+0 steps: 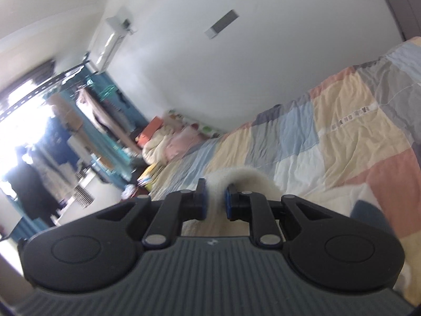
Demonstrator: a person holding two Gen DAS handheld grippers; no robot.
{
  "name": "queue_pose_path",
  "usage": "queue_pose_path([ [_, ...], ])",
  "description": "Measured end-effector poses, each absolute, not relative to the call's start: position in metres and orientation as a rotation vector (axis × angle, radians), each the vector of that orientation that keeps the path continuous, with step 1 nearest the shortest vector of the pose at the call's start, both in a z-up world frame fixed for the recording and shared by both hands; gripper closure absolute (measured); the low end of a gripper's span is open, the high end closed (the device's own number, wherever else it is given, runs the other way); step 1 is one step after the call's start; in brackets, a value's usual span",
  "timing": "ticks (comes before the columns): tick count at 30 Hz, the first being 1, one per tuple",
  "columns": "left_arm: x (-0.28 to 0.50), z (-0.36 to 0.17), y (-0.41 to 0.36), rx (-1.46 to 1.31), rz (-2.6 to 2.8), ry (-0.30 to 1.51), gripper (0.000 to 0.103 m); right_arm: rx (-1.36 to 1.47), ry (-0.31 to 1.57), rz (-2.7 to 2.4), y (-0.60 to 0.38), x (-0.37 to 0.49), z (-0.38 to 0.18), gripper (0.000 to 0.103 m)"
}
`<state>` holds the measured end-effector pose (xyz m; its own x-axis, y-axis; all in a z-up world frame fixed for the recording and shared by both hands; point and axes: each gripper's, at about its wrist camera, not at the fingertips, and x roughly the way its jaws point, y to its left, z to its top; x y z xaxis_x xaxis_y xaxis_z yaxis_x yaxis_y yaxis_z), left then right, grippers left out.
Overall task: Fold towel
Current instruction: 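Lift the hem with both grippers and fold it toward the collar, then lay the folded half down and open both grippers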
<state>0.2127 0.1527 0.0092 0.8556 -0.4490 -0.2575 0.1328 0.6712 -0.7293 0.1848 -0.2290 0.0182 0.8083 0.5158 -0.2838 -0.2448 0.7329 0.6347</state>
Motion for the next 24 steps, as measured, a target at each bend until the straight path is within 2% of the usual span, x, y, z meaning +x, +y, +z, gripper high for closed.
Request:
queue_pose_path([
  [5,0.290,-0.027,0.149,-0.757,-0.301,0.498,0.088,0.667,0.463,0.295,-0.216,0.238,-0.020,0.086],
  [13,0.386,-0.117,0.154,-0.699,-0.268,0.624,0.087,0.624,0.526,0.182,-0.200,0.307,-0.092,0.086],
  [24,0.452,-0.194,0.165,-0.746,-0.258,0.759,0.085,0.539,0.629,0.067,-0.182,0.365,-0.157,0.085],
])
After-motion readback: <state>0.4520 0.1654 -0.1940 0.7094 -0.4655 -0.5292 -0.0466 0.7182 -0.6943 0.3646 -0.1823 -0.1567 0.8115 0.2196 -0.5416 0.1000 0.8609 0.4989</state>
